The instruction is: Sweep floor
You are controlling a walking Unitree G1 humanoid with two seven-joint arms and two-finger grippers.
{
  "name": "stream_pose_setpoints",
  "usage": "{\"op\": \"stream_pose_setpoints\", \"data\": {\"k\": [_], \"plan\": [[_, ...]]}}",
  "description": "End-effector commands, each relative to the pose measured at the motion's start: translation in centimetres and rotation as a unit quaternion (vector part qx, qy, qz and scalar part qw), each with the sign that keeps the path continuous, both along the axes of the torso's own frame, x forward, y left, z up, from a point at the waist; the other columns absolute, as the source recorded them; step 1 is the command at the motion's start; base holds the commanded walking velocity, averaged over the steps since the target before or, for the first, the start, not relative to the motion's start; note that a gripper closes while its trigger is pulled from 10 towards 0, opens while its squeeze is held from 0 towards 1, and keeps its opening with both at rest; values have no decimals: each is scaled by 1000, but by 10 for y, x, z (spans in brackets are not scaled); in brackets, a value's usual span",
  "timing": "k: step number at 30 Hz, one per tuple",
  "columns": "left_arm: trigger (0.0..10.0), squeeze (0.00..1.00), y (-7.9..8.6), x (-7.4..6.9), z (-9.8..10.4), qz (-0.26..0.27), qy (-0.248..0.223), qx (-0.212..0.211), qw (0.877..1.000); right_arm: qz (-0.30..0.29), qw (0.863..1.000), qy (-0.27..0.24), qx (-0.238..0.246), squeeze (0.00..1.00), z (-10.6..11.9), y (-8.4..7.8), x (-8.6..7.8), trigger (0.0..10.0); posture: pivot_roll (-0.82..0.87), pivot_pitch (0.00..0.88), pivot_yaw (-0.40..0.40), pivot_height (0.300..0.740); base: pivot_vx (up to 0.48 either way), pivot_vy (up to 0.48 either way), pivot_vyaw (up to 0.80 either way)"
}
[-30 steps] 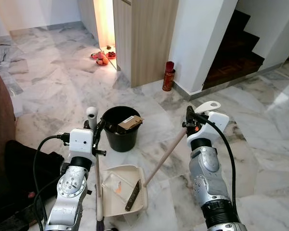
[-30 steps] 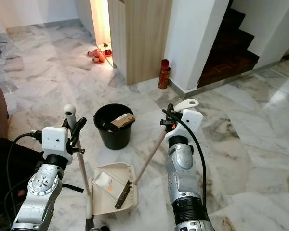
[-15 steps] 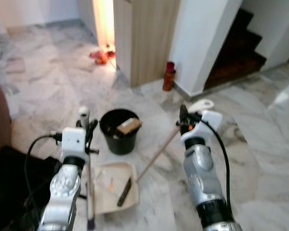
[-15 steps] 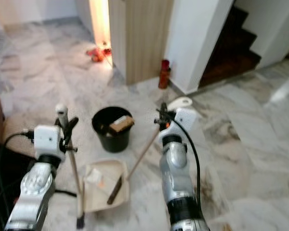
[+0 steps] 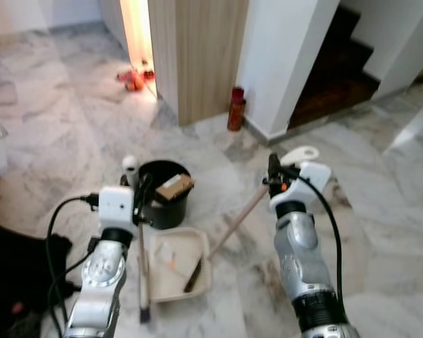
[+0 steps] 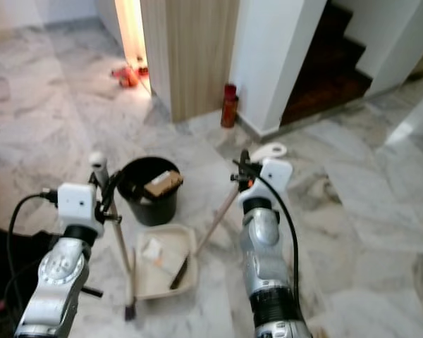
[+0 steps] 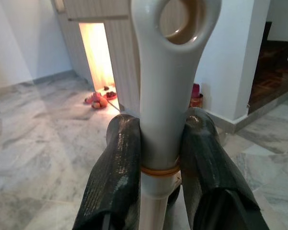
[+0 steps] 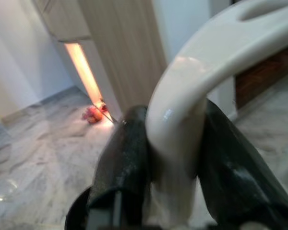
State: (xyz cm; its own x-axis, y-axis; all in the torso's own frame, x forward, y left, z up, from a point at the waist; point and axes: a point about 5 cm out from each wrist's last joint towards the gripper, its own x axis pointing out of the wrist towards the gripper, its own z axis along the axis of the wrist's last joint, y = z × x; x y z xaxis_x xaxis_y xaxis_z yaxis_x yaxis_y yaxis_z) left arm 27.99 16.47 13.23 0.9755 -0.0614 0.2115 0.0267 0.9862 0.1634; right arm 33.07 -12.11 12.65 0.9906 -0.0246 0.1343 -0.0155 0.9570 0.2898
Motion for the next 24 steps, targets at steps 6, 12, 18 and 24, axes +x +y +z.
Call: {"op": "stream_pose_setpoints", "data": {"k": [6, 12, 18, 24], "plan": [[10000, 0, 10, -8, 8, 24, -38, 54, 998, -6, 999, -43, 16, 0, 19, -1, 4, 10000, 99, 27, -55, 740, 0, 0, 0], [10000, 0, 31, -22, 10, 91, -49, 74, 992, -5, 999, -46, 18, 0, 20, 0, 4, 10000, 106, 12, -52, 740, 0, 0, 0], [10000, 0, 42, -32, 2, 106, -37, 90, 990, -2, 998, -51, 20, 0, 23, 2, 5, 10000, 112, 0, -53, 740, 0, 0, 0], [10000, 0, 45, -31, -2, 118, -33, 91, 988, 0, 997, -76, 26, 0, 38, 3, 5, 10000, 111, 7, -56, 740, 0, 0, 0]]}}
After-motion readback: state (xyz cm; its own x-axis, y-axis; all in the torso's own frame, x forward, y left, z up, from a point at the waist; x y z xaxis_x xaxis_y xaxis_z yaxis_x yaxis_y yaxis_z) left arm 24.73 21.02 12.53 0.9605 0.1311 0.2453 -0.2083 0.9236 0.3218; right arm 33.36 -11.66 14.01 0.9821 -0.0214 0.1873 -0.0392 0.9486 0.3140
